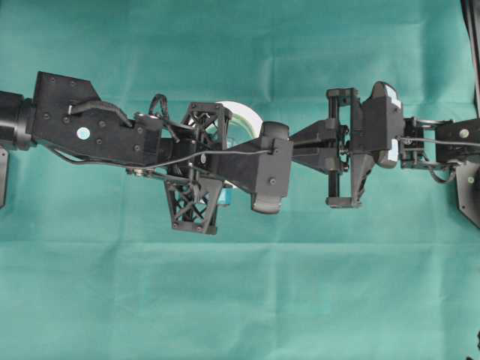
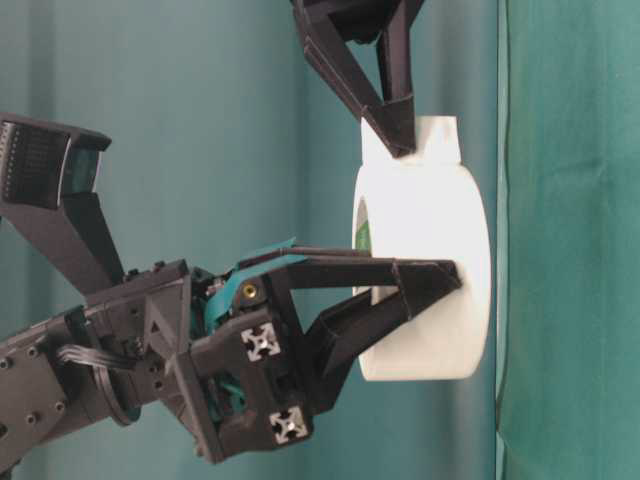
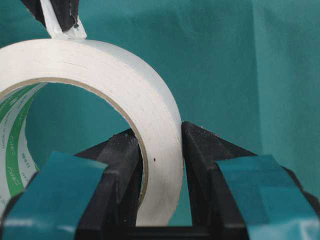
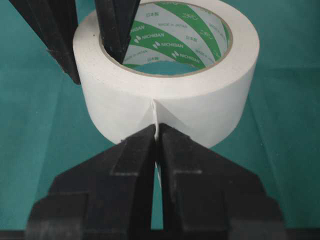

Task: Peel off the duct tape with your right arm.
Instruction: 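Pinch the loose tape end with the right gripper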

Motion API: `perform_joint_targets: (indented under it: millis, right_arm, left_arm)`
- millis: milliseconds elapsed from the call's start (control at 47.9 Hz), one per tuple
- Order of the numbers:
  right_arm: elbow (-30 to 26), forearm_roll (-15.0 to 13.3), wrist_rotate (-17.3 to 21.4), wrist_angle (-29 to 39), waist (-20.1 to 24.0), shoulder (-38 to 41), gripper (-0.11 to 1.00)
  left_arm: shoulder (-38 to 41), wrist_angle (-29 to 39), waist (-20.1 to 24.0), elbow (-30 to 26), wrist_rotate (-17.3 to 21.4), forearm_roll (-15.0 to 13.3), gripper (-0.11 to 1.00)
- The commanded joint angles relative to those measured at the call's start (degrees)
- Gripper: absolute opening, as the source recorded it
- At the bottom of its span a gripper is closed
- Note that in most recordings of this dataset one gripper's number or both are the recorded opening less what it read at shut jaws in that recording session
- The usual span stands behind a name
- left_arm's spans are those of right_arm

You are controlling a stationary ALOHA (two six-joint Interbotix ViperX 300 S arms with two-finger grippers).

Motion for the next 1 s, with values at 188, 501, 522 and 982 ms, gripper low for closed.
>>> perform_joint_targets:
  millis: [188, 501, 522, 982]
  right_arm:
    - [-0.70, 0.35, 0.09, -0.62, -0.18, -0.44, -0.10]
    - [-0.44, 3.69, -0.09, -0.70, -0.18, -0.44, -0.10]
    - [-0.44, 3.69, -0.09, -0.70, -0.18, -0.53, -0.10]
    - [-0.18, 3.69, -0.44, -0.70, -0.88, -0.44, -0.10]
  left_arm:
    - [-2.46, -0.09, -0.35, -1.85, 0.09, 0.26, 0.21]
    - [-2.55, -0.09, -1.49, -1.93, 0.18, 0.26, 0.21]
    - [-2.46, -0.09, -1.76, -1.93, 0.18, 0.26, 0.21]
    - [-2.55, 0.00, -7.21, -1.85, 2.72, 0.26, 0.21]
